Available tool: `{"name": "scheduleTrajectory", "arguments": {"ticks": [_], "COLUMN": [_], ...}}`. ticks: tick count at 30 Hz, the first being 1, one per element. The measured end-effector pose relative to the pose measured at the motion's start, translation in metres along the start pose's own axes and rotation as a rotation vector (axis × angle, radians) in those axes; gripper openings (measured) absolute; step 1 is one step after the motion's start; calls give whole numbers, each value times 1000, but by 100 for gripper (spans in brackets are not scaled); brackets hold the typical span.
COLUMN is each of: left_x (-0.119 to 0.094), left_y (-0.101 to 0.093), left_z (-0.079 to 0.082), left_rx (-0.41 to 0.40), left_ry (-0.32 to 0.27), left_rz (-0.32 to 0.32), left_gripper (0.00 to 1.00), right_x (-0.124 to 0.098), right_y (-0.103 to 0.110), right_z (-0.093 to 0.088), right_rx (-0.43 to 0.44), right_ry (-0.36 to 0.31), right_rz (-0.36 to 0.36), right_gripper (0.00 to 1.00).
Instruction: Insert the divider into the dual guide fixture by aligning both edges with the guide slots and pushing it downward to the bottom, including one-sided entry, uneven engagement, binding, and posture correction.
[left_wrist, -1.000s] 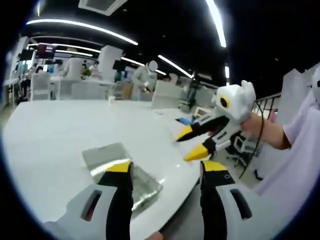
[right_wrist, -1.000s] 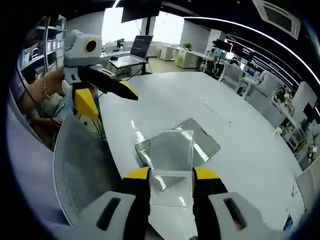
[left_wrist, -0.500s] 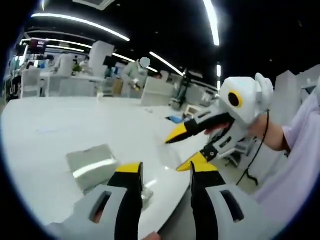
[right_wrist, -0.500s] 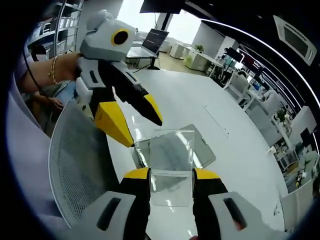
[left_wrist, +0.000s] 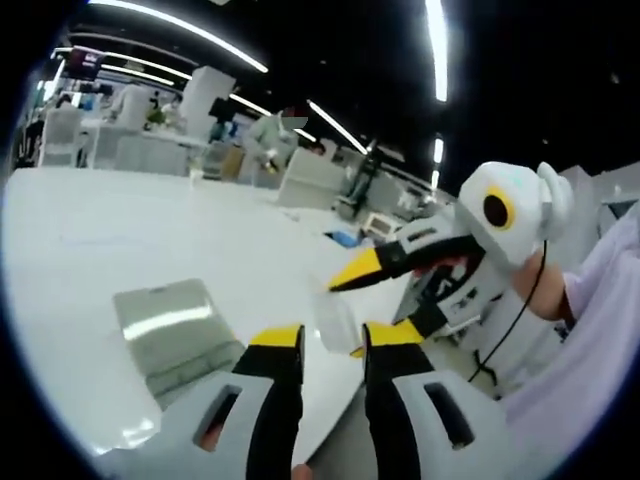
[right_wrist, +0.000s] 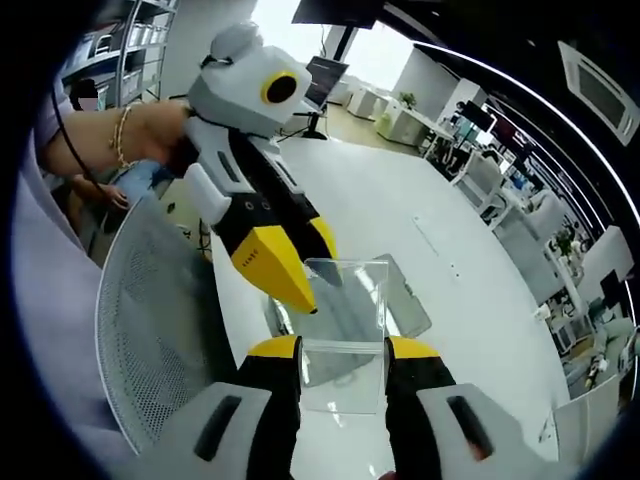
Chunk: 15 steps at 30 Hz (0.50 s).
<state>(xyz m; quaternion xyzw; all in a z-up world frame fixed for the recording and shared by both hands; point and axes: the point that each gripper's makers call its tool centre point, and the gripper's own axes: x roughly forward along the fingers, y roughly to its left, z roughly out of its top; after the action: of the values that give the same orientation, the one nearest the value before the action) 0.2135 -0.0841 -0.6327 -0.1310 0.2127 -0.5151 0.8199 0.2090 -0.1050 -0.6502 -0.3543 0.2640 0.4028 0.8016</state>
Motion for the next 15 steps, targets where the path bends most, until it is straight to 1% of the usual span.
{"name": "scheduleTrajectory", "arguments": {"ticks": [12, 15], "left_x": [10, 10], "left_y": [-4, -3], "left_z": [-7, -7], "left_rx": [-21, -32], "left_ry": [29, 28], "left_rz": [-16, -15], "left_gripper": [13, 10], "right_x": [-1, -2], "right_y": [3, 3], "right_z": [-1, -1], "right_rx": [-35, -47], "right_ry": [6, 11], "right_rz": [-1, -4], "right_gripper": [28, 28]}}
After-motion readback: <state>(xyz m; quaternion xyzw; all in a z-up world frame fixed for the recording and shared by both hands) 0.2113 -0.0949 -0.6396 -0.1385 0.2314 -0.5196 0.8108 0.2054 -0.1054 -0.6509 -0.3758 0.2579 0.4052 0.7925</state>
